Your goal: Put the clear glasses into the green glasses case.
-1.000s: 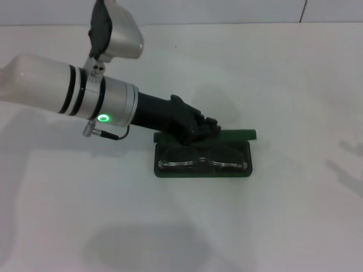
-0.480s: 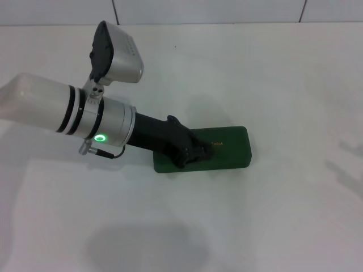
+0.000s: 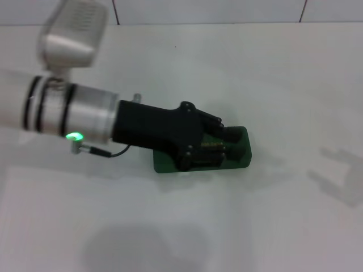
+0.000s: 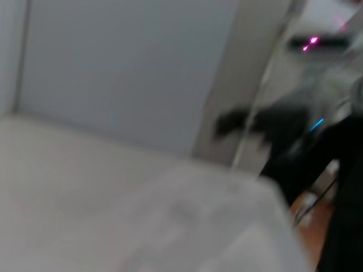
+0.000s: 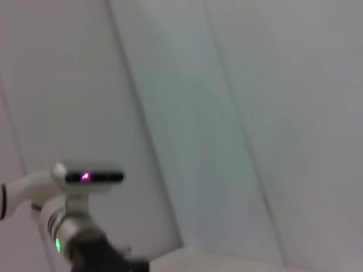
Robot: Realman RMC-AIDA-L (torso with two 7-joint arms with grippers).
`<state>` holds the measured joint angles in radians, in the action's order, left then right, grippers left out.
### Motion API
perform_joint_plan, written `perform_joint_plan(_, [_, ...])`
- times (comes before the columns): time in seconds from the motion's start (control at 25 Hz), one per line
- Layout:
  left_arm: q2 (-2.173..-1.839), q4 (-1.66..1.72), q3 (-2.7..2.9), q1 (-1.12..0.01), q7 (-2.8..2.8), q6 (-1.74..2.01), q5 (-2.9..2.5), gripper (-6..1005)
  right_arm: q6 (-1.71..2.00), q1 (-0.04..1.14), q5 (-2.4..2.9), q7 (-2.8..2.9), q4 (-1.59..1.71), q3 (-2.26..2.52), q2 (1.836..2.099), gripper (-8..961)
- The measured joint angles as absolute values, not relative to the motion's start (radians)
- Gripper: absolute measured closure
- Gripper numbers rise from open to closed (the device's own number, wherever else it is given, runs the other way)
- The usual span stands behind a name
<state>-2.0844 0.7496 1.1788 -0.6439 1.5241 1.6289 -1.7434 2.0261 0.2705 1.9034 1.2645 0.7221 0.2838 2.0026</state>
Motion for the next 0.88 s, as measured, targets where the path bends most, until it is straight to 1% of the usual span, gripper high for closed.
perform_joint_plan(0.08, [-2.075,0.779,1.177,-0.596,1.494,1.708,-1.656,772,2.018,0.286,1.918,1.252,0.719,0.34,2.009,375])
perform_joint_plan(0.16, [-2.058,0.793,1.172,-0.553,1.486,1.77,-1.572,706,2.008,0.3,1.919,1.25,0.706,0.397,2.012,373])
perform_joint_plan(0.2, [-2.047,0.795,1.164,-0.538,1.495,1.787,-1.547,673,2.005,0.31,1.918,1.246,0.695,0.423,2.013,349])
perform_joint_plan(0.4, [-2.006,0.786,1.105,-0.491,1.54,1.854,-1.526,440,2.003,0.384,1.911,1.199,0.606,0.529,2.019,232])
perform_joint_plan(0.44, [-2.006,0.786,1.105,-0.491,1.54,1.854,-1.526,426,2.003,0.39,1.91,1.196,0.597,0.533,2.02,216])
perform_joint_plan(0.48, [-1.993,0.785,1.1,-0.472,1.543,1.887,-1.527,412,2.005,0.408,1.908,1.187,0.574,0.541,2.021,201])
perform_joint_plan(0.64, [-1.98,0.784,1.101,-0.457,1.547,1.932,-1.536,357,2.011,0.471,1.906,1.153,0.498,0.566,2.025,138])
perform_joint_plan(0.84, [-1.949,0.782,1.1,-0.437,1.559,1.949,-1.552,287,2.015,0.532,1.905,1.097,0.413,0.578,2.028,142])
perform_joint_plan(0.88, [-1.943,0.781,1.1,-0.434,1.559,1.95,-1.553,287,2.015,0.542,1.903,1.088,0.398,0.581,2.028,142])
